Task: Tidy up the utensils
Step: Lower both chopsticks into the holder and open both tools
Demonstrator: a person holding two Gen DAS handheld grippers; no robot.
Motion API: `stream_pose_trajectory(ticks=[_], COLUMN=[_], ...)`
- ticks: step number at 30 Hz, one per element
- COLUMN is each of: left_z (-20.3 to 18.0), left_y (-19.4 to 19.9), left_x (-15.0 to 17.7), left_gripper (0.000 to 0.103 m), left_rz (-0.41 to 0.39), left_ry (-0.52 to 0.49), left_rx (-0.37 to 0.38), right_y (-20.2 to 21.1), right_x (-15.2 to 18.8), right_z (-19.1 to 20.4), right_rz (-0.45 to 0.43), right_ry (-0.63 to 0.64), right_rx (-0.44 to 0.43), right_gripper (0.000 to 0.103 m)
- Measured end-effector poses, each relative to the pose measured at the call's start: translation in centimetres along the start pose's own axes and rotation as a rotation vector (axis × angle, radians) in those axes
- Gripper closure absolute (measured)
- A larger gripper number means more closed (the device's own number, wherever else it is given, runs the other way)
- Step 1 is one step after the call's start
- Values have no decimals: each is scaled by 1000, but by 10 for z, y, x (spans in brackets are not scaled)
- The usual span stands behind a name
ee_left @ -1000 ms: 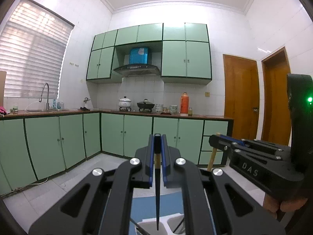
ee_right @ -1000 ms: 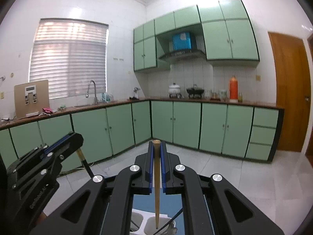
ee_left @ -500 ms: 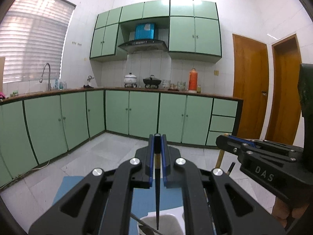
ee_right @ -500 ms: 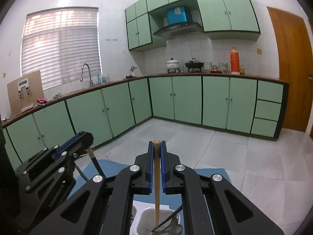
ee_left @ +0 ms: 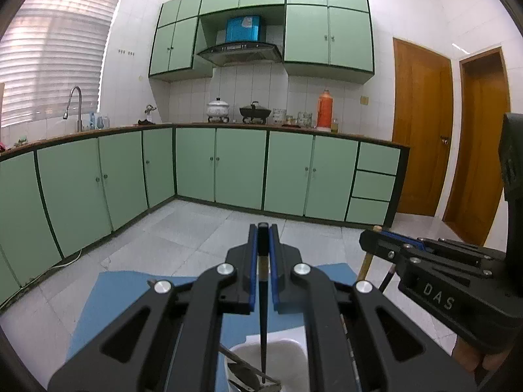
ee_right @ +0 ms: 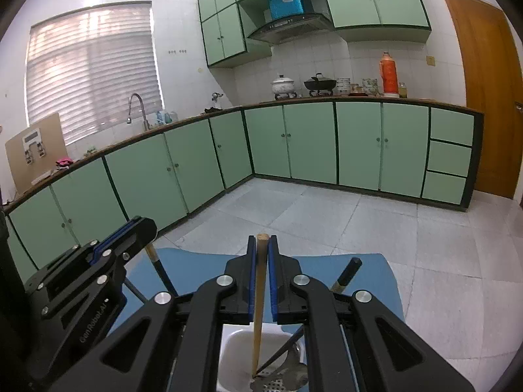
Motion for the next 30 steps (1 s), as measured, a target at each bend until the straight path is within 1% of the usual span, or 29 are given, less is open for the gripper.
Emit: stream_pose_trajectory(ticks=[3,4,11,13,14,15,17,19,21,23,25,27,28,30], left_z=[1,2,1,2,3,4,6,7,8,6,4,3,2,0], left_y=[-4,-4,-1,0,0,2,6,10,17,25,33,42,47,55], left_x=[6,7,5,5,3,3,3,2,1,0,-1,-3,-3,-5], left_gripper=[97,97,96,88,78,73,71,67,59,55,52,50,49,43], left_rz=[18,9,17,22,19,13,4,-3,-19,-36,-54,-73,-82,-100], left_ry=[7,4,3,10,12,13,14,17,20,13,4,-4,-8,-15], left_rx=[-5,-13,-8,-3,-7,-10,-10,-8,-2,4,10,13,13,16], right_y=[-2,-2,0,1,3,5,9,13,21,30,40,50,55,65], right_x=[2,3,4,4,4,4,3,2,3,2,2,1,1,1], right_z=[-2,-3,-6,-4,-5,-4,-4,-2,-1,-1,0,2,3,4], right_rz=[3,1,6,7,5,1,-11,-22,-35,-59,-85,-108,-120,-143], right_ry=[-1,2,2,9,14,19,39,56,65,77,91,109,119,132], right_rx=[8,14,14,14,16,17,23,31,27,32,41,43,45,53], right_gripper=[96,96,95,95,95,95,92,90,86,73,66,64,62,57])
Point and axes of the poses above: each gripper's, at about its wrist camera, not at the fingertips, and y roughly against the way its jaws point, z to its left, x to its underside, the point moved 5 cm from there along -y, roughly the way its jaws point, and after that the axes turned 3 degrees about -z, right-handed, at the moved point
